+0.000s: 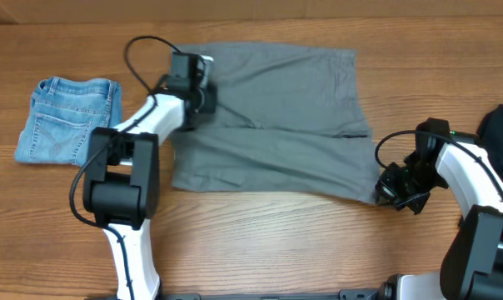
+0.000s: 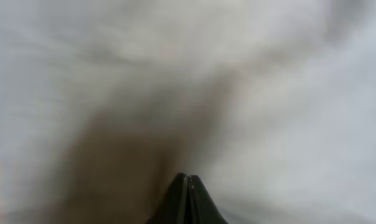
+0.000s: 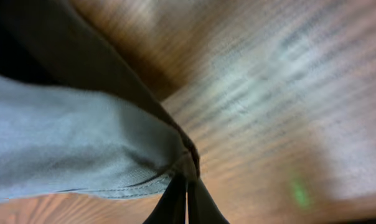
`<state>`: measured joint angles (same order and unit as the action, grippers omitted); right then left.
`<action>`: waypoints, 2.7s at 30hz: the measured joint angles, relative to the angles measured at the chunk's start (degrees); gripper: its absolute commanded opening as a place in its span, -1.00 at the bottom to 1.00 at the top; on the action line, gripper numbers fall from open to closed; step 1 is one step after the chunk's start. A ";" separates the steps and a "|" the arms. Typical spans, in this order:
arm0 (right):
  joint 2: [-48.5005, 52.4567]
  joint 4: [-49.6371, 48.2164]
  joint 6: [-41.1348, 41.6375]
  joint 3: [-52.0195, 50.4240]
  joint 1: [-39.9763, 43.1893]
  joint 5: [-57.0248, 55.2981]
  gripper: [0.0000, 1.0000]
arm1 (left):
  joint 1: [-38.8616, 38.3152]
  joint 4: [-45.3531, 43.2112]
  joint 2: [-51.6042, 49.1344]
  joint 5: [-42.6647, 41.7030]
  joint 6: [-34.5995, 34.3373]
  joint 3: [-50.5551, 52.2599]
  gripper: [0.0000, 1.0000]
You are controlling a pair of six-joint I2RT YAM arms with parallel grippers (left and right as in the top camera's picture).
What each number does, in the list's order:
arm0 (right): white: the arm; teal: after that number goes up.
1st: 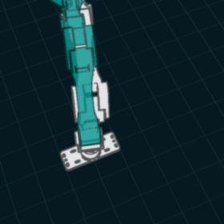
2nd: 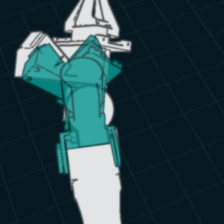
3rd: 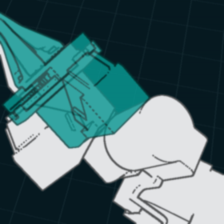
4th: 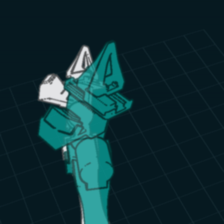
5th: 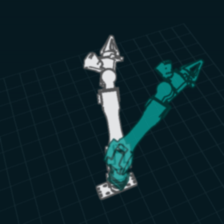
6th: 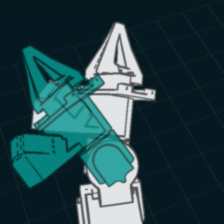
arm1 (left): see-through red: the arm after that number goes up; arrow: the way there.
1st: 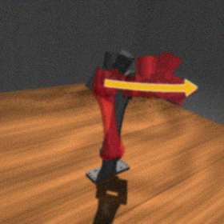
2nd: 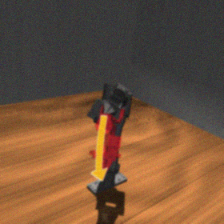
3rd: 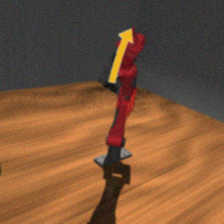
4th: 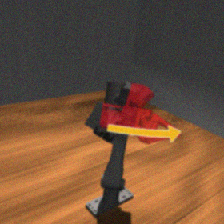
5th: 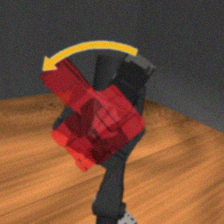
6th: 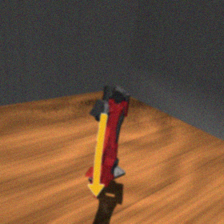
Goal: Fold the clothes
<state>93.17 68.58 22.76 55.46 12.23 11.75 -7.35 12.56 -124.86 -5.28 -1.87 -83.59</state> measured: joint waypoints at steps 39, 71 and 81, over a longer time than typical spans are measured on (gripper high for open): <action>16.26 -48.19 -4.55 11.93 -9.05 11.61 -0.80 | -2.40 77.42 -2.01 -6.21 0.17 -27.58 -0.49; 24.87 -48.52 1.79 18.23 -5.27 -2.10 -0.88 | 1.99 61.72 3.45 4.96 -9.01 4.22 -0.81; 25.66 -33.81 -7.91 32.92 -1.81 7.58 -0.47 | 7.32 60.65 15.67 10.08 -7.74 3.91 -0.19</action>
<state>118.83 34.76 14.85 88.38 10.41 19.33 -0.03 73.21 -109.19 4.80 -9.61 -79.68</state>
